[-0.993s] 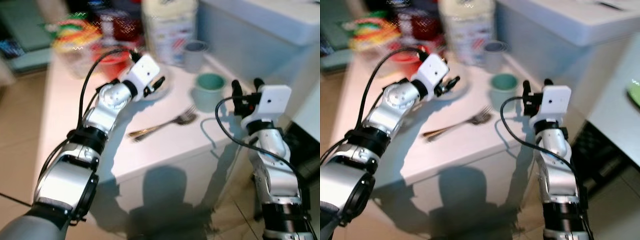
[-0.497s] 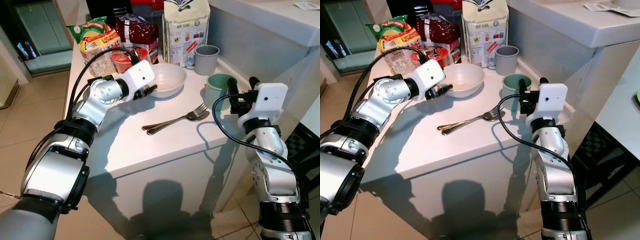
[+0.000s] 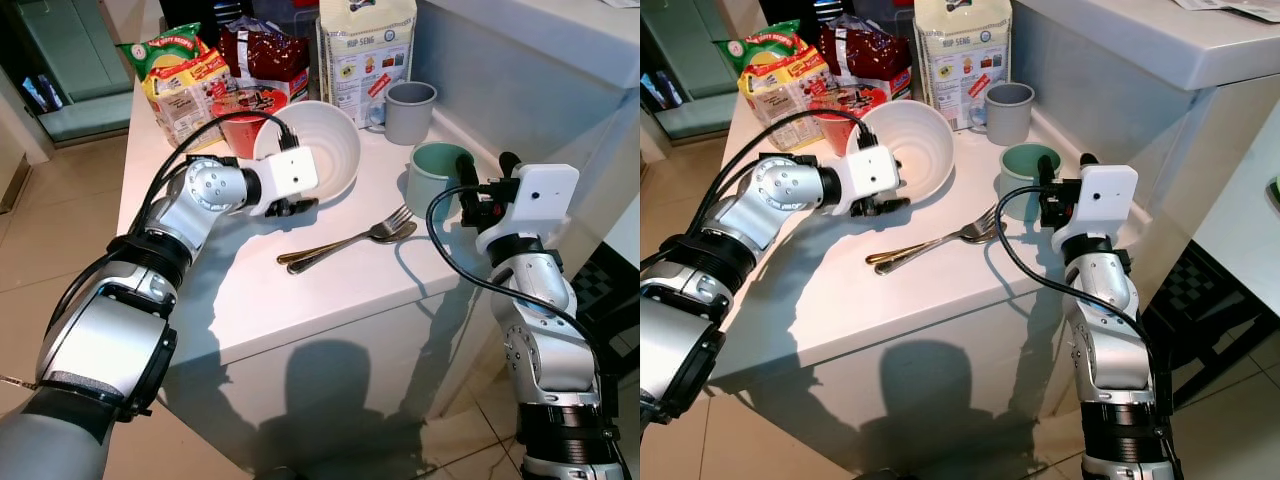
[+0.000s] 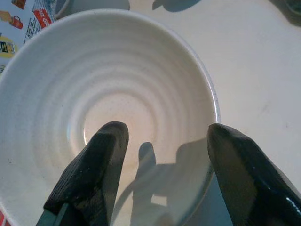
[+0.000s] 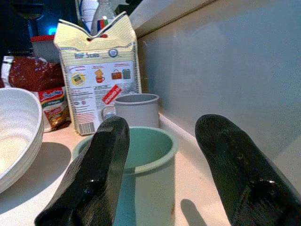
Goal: Setting the table
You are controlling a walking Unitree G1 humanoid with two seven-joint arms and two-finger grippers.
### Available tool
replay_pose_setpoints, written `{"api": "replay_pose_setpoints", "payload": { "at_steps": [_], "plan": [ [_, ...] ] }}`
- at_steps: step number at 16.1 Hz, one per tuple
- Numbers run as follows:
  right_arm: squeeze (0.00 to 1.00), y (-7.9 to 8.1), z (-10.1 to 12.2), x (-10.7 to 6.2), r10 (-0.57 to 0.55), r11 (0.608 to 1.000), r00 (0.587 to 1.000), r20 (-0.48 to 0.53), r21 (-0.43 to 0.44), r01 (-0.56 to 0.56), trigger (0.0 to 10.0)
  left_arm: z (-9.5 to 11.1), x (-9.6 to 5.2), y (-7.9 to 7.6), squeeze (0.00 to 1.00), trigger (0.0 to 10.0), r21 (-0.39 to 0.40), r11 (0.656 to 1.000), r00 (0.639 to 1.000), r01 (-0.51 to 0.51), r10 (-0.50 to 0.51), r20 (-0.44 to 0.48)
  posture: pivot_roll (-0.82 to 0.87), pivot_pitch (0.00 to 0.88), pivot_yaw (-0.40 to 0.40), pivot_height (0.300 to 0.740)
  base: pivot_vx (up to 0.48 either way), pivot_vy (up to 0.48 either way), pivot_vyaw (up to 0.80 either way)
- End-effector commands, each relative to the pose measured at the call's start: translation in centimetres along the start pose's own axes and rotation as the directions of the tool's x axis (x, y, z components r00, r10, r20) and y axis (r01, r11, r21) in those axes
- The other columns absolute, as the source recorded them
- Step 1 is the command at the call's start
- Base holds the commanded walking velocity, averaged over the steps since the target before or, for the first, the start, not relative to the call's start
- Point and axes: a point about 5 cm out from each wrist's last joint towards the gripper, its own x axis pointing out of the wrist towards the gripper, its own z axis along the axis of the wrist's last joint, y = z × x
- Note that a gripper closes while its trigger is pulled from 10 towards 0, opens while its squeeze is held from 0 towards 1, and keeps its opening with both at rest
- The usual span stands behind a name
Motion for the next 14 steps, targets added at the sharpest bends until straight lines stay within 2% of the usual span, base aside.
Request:
{"api": "replay_pose_setpoints", "payload": {
  "at_steps": [1, 8, 14],
  "plan": [
    [0.0, 0.29, 0.7, 0.22, 0.008, 1.0, 1.0, 0.02, 0.011, -0.009, 10.0, 0.61, -0.48, 1.12, 0.0, 10.0, 0.041, 0.999, 1.0, 0.003, -0.003, -0.001, -0.04, 0.0, 0.111, 0.74, 0.0, 0.0, 0.0],
    [0.0, 0.35, 0.43, 0.11, 0.015, 1.0, 1.0, 0.006, 0.008, -0.015, 10.0, 0.52, -0.52, 1.03, 0.0, 10.0, 0.05, 0.999, 1.0, 0.015, -0.015, 0.006, -0.03, 0.0, 0.109, 0.74, 0.0, 0.0, 0.0],
    [0.0, 0.4, 0.51, 0.13, 0.017, 1.0, 1.0, 0.008, 0.006, -0.017, 10.0, 0.52, -0.64, 1.67, 0.0, 10.0, 0.053, 0.999, 1.0, -0.009, 0.009, -0.013, -0.04, 0.0, 0.111, 0.74, 0.0, 0.0, 0.0]
  ]
}}
